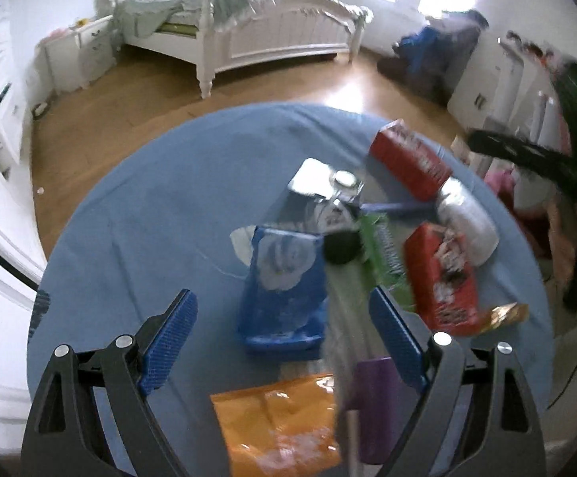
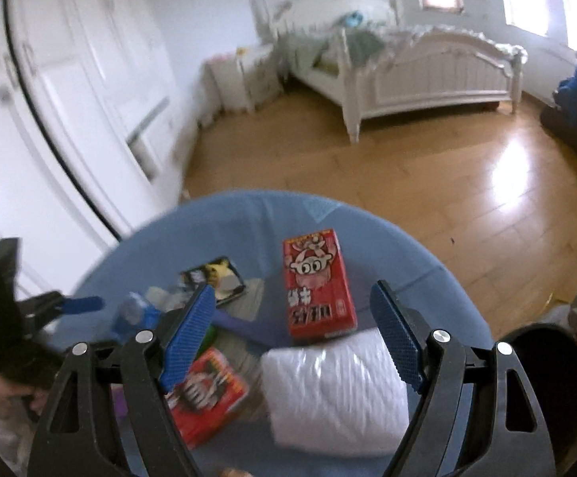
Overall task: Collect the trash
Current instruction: 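Grasp the blue packet with the left tool while the right tool grasps the red milk box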
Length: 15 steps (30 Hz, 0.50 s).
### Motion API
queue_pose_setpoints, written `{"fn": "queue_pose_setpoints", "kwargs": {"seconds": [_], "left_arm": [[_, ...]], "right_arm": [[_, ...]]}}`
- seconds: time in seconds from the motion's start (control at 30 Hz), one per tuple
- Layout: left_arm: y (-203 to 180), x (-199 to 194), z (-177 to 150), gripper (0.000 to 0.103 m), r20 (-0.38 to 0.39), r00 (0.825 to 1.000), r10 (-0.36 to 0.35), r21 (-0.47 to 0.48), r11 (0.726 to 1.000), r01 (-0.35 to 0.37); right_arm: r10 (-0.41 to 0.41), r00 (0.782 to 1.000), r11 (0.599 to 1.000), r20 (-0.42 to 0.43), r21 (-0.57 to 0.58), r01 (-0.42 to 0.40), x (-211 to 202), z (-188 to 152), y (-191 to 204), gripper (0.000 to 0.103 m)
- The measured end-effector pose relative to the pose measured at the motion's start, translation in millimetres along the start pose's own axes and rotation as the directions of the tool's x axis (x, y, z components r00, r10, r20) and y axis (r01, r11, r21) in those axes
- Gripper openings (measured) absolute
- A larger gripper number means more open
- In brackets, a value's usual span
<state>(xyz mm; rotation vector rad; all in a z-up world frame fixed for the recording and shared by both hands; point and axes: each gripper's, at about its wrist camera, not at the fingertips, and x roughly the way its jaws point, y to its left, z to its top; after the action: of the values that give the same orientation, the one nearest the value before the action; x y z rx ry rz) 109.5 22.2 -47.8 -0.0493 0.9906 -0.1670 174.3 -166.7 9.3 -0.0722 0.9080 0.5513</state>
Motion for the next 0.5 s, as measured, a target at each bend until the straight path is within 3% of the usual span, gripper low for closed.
{"fn": "queue_pose_setpoints", "kwargs": {"seconds": [0.13, 0.2, 0.23, 0.3, 0.37, 0.43, 0.5], "left_arm": [[5, 13, 1, 0.086, -0.022, 1.000, 0.014, 0.041, 0.999, -0.013], [8, 17, -1, 0.072, -0.030, 0.999, 0.011, 0.042, 0.999, -0.009], [10, 18, -3, 0.071, -0.030, 1.000, 0.009, 0.045, 0.999, -0.008], [14, 17, -1, 0.056, -0.008, 1.000, 0.020, 0.050, 0.999, -0.020], [19, 17, 1, 0.043, 0.009, 1.000, 0.023, 0.029, 0.999, -0.023], [23, 18, 3, 0.029, 0.019, 1.000, -0.007, -0.007, 1.000, 0.007], [30, 15, 3, 0.024, 0.034, 0.999, -0.041, -0.036, 0.998, 0.042]], "right_arm": [[-0.075, 0.992, 0.996, -0.102, -0.059, 0.069, 50, 14, 3, 0.079], [-0.100, 0.984, 0.993, -0.147, -0.083, 0.088, 70, 17, 4, 0.079], [-0.107, 0.981, 0.991, -0.164, -0.095, 0.092, 77, 18, 6, 0.079], [-0.126, 0.974, 0.988, -0.188, -0.117, 0.105, 87, 15, 8, 0.060], [-0.134, 0.971, 0.985, -0.197, -0.131, 0.109, 94, 13, 9, 0.052], [-0.117, 0.976, 0.987, -0.182, -0.126, 0.095, 91, 11, 8, 0.052], [-0.090, 0.982, 0.992, -0.164, -0.102, 0.074, 79, 4, 4, 0.051]]}}
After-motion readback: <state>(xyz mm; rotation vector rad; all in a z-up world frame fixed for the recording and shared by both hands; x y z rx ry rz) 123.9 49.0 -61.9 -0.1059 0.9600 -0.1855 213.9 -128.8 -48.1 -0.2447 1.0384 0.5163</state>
